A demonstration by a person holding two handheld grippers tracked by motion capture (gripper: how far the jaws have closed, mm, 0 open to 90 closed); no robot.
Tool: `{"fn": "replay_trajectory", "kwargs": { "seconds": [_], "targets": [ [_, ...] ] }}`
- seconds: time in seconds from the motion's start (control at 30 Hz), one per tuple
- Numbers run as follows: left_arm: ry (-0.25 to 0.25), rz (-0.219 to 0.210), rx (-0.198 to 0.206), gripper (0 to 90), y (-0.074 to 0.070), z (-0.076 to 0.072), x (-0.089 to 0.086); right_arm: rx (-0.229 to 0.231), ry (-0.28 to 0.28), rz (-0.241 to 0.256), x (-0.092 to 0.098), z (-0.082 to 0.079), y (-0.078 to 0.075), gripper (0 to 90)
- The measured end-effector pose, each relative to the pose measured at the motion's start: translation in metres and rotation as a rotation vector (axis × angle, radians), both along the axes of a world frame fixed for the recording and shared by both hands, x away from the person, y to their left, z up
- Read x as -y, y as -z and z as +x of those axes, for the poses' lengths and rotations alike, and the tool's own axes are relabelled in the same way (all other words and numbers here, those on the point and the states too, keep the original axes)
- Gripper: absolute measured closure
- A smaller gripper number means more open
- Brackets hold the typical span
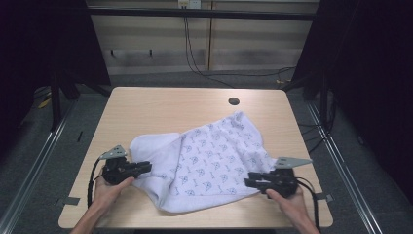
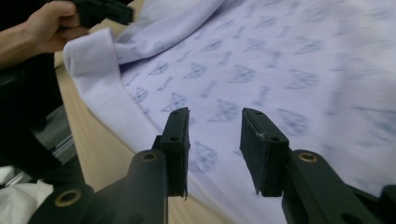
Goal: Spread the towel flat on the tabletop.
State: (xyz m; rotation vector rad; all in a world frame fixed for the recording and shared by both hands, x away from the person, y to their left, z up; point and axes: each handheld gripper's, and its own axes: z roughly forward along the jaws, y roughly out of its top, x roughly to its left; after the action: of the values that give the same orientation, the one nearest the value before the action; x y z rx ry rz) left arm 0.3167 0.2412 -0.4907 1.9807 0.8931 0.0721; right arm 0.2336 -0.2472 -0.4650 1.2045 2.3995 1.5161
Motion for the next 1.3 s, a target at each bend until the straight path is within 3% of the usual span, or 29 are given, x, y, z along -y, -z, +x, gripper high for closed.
{"fn": "replay_trajectory", "kwargs": {
  "seconds": [0.03,0.07,0.1,0.13,0.17,0.2,0.23,0.27,0.4,0.43,0.47,0.5,0.53,0.6,0.7,0.73,0.77,0.8,0.87,1.03,1.13,1.23,1.3],
  "targets": [
    [0.0,0.0,0.0,76.2,0.0,0.0,0.0,-0.005,-0.019,-0.009,-0.012,0.003,0.003,61.6],
    [0.03,0.042,-0.017,75.5,0.006,0.002,0.006,-0.012,-0.044,-0.023,-0.023,0.007,0.006,60.5],
    [0.03,0.042,-0.017,74.9,0.006,0.002,0.006,-0.021,-0.067,-0.037,-0.033,0.01,0.009,59.4],
    [0.046,0.068,-0.013,77.3,0.008,-0.001,0.011,-0.031,-0.09,-0.06,-0.046,0.014,0.013,57.7],
    [0.074,0.088,-0.012,77.3,0.009,-0.003,0.014,-0.031,-0.09,-0.06,-0.046,0.014,0.013,57.7],
    [0.105,0.147,0.015,82.3,0.01,-0.012,0.023,-0.04,-0.132,-0.094,-0.065,0.019,0.02,55.3],
    [0.105,0.147,0.015,84.7,0.01,-0.012,0.023,-0.04,-0.132,-0.094,-0.065,0.019,0.02,55.3],
    [0.119,0.148,0.006,88.1,0.009,-0.013,0.024,-0.05,-0.156,-0.101,-0.079,0.023,0.023,53.8],
    [0.143,0.171,0.006,88.6,0.007,-0.024,0.03,-0.054,-0.194,-0.118,-0.098,0.026,0.027,52.1],
    [0.153,0.165,-0.004,88.6,0.007,-0.026,0.03,-0.049,-0.215,-0.156,-0.107,0.025,0.031,51.4],
    [0.165,0.157,-0.011,88.6,0.007,-0.029,0.031,-0.049,-0.215,-0.156,-0.107,0.025,0.031,51.4],
    [0.182,0.121,0.006,87.0,0.0,-0.036,0.03,-0.035,-0.179,-0.226,-0.112,0.021,0.034,51.7],
    [0.182,0.121,0.006,84.9,0.0,-0.036,0.03,-0.035,-0.179,-0.226,-0.112,0.021,0.034,51.7],
    [0.173,0.036,0.011,82.0,-0.01,-0.037,0.025,-0.041,-0.159,-0.228,-0.109,0.02,0.034,53.9],
    [0.129,-0.012,0.035,76.8,-0.017,-0.033,0.016,0.006,-0.151,-0.236,-0.108,0.016,0.036,59.6],
    [0.082,-0.014,0.039,74.2,-0.017,-0.026,0.01,0.023,-0.15,-0.258,-0.107,0.016,0.036,75.4],
    [0.082,-0.014,0.039,73.7,-0.017,-0.026,0.01,0.023,-0.15,-0.258,-0.107,0.016,0.036,75.4],
    [0.063,-0.013,0.038,73.7,-0.015,-0.021,0.005,0.031,-0.149,-0.27,-0.106,0.016,0.036,81.9],
    [0.011,0.006,0.056,73.8,-0.014,-0.012,0.001,-0.004,-0.152,-0.244,-0.099,0.02,0.037,88.6],
    [-0.037,0.037,0.038,73.5,-0.008,0.007,0.0,-0.046,-0.166,-0.258,-0.087,0.024,0.034,90.0],
    [-0.029,0.07,0.022,73.7,0.0,0.014,0.006,-0.063,-0.121,-0.263,-0.063,0.034,0.034,90.0],
    [-0.015,0.101,0.025,75.0,0.004,0.016,0.011,-0.06,-0.086,-0.273,-0.047,0.045,0.034,90.0],
    [0.005,0.11,0.004,73.0,0.006,0.018,0.019,-0.065,-0.082,-0.271,-0.041,0.05,0.034,90.0]
  ]
}}
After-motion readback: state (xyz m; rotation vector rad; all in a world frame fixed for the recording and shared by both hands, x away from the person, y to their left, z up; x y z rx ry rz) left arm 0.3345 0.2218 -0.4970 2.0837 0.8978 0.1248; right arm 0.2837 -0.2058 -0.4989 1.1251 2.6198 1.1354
